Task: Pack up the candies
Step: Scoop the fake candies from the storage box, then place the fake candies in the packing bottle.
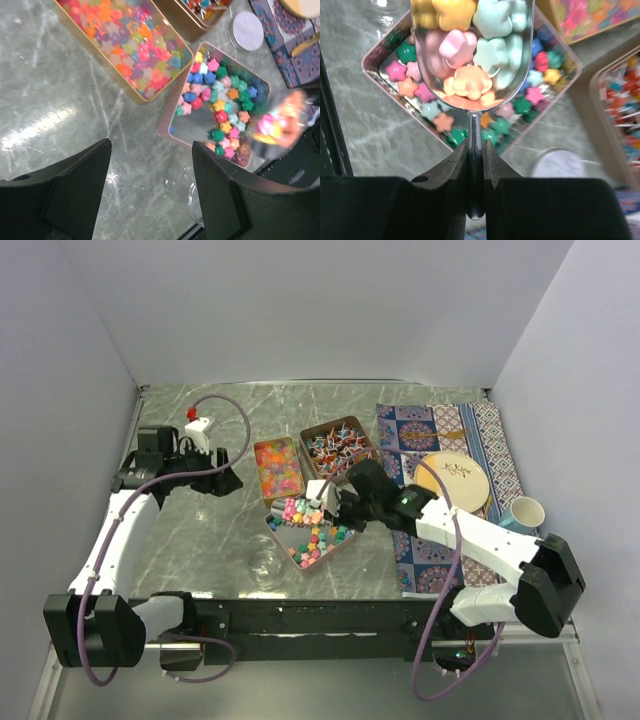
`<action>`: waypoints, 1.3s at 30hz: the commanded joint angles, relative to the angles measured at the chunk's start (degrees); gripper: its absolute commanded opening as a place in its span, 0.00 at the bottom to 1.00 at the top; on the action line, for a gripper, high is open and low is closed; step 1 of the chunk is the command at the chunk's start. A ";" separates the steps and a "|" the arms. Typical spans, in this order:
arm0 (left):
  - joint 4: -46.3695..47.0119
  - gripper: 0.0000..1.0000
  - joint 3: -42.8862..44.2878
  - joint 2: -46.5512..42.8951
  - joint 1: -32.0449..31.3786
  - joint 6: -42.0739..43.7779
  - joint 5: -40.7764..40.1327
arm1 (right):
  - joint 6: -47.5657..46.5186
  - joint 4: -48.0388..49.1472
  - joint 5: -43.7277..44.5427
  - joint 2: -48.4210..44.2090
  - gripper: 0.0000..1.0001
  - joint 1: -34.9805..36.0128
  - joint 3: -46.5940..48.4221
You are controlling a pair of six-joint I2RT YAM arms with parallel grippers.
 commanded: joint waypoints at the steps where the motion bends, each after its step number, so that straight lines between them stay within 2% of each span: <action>1: 5.62 0.72 0.69 -2.96 0.20 -3.94 -3.59 | -15.24 -18.99 -0.85 0.24 0.00 -0.60 12.61; 5: 7.55 0.80 0.68 -3.92 0.64 -12.10 -12.10 | -21.58 -29.05 1.68 4.45 0.00 0.01 21.92; 9: 9.49 0.83 -0.10 -3.84 3.63 -17.46 -14.31 | -24.05 -36.61 4.51 9.38 0.00 0.98 29.23; 14: 10.10 0.82 -0.55 -4.36 5.30 -17.30 -14.67 | -24.40 -41.02 5.13 14.47 0.00 3.17 36.08; 21: 10.19 0.83 -3.09 -8.23 6.44 -16.86 -16.69 | -24.05 -41.46 5.83 18.43 0.00 8.44 39.08; 29: 10.46 0.83 -4.68 -11.22 7.06 -17.48 -18.36 | -23.78 -48.31 13.20 26.34 0.00 13.11 47.68; 33: 10.37 0.83 -5.12 -12.01 7.06 -17.39 -18.71 | -23.43 -50.51 18.74 28.63 0.00 15.48 49.01; 39: 11.16 0.83 -5.90 -13.59 7.24 -18.62 -18.10 | -20.71 -54.29 22.52 31.80 0.00 17.85 54.02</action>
